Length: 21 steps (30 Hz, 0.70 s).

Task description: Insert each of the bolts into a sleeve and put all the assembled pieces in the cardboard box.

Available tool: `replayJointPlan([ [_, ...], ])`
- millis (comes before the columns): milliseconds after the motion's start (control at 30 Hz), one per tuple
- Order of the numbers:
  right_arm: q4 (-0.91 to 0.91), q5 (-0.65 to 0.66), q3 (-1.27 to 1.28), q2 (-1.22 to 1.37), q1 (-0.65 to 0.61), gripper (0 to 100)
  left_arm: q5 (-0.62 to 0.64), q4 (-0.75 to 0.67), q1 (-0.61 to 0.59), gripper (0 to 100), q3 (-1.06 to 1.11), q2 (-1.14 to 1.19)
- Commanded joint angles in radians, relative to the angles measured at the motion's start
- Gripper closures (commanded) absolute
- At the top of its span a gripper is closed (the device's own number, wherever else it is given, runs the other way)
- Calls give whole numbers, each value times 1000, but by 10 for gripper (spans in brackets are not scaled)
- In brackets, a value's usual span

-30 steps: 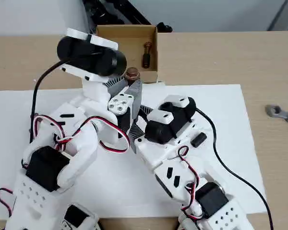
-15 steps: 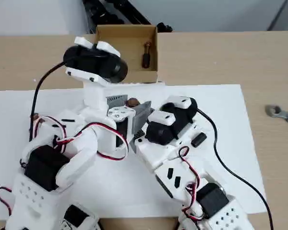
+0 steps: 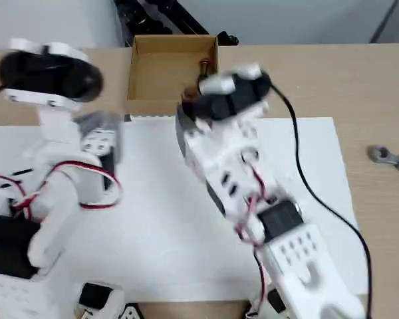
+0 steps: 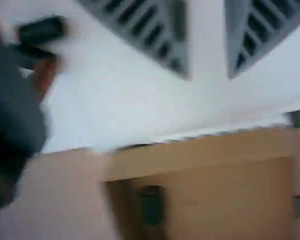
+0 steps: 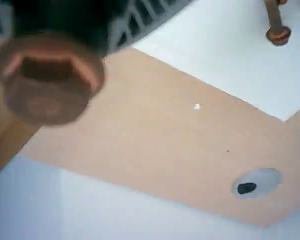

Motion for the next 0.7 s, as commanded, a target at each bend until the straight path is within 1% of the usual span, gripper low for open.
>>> replayJointPlan([
  [0, -5, -48, -233, 173, 16, 996, -51, 34, -89, 994, -31, -9],
  [200, -56, -49, -462, 478, 33, 996, -58, 123, -213, 994, -21, -8],
  [333, -160, -52, -597, 693, 85, 996, -81, 126, -307, 994, 68, -11],
  [433, -186, -52, -724, 848, 120, 996, -91, 127, -358, 994, 119, -11],
  [533, -189, -48, -848, 1006, 143, 996, -91, 124, -387, 994, 150, -37],
  [667, -193, -49, -996, 1211, 173, 996, -92, 92, -382, 994, 236, -144],
])
